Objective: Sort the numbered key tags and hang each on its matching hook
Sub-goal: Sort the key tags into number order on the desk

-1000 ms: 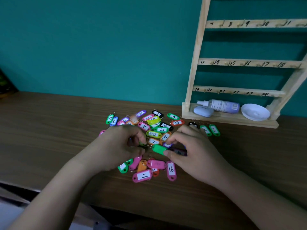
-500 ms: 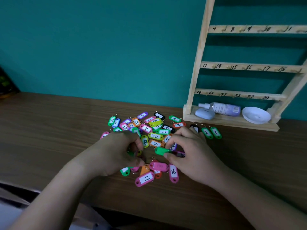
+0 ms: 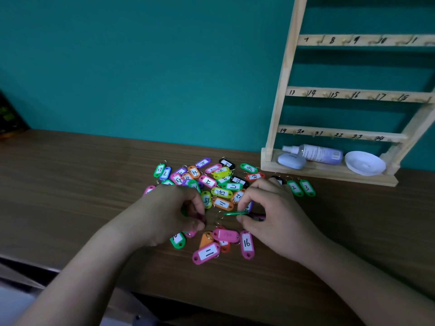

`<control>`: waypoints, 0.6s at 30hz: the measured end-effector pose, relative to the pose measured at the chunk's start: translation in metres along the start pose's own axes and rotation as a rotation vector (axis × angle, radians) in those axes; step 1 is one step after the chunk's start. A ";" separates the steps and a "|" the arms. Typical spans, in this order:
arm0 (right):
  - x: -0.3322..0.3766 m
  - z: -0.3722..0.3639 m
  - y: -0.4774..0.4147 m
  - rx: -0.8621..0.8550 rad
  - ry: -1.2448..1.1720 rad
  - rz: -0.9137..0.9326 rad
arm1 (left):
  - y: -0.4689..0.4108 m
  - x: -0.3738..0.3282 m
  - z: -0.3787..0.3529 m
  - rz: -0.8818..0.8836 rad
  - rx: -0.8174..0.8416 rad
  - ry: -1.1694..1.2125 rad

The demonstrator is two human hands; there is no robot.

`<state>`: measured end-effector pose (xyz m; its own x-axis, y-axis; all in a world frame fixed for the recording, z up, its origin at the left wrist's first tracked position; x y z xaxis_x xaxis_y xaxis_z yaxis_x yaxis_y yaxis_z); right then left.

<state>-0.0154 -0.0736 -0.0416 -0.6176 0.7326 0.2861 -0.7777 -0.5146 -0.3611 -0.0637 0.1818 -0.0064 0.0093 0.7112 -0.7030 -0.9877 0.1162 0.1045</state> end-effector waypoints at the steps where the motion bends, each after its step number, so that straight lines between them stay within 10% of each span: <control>1: 0.000 0.001 0.000 0.007 -0.012 0.005 | 0.001 -0.001 0.001 -0.001 -0.003 -0.003; 18: 0.016 0.005 0.010 0.159 0.024 0.148 | 0.013 -0.010 -0.012 -0.108 0.109 -0.110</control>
<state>-0.0338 -0.0695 -0.0358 -0.7248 0.6534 0.2185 -0.6888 -0.6795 -0.2528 -0.0787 0.1678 -0.0068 0.1373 0.7615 -0.6334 -0.9572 0.2664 0.1128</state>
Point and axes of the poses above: each hand's wrist, its own y-axis away from the middle knuckle, its own z-axis out of the back of the hand, x = y × z, the point moved 1 cm from there along -y, towards the middle knuckle, and after that the axes turned 14 degrees about y, right-handed, at the moved point
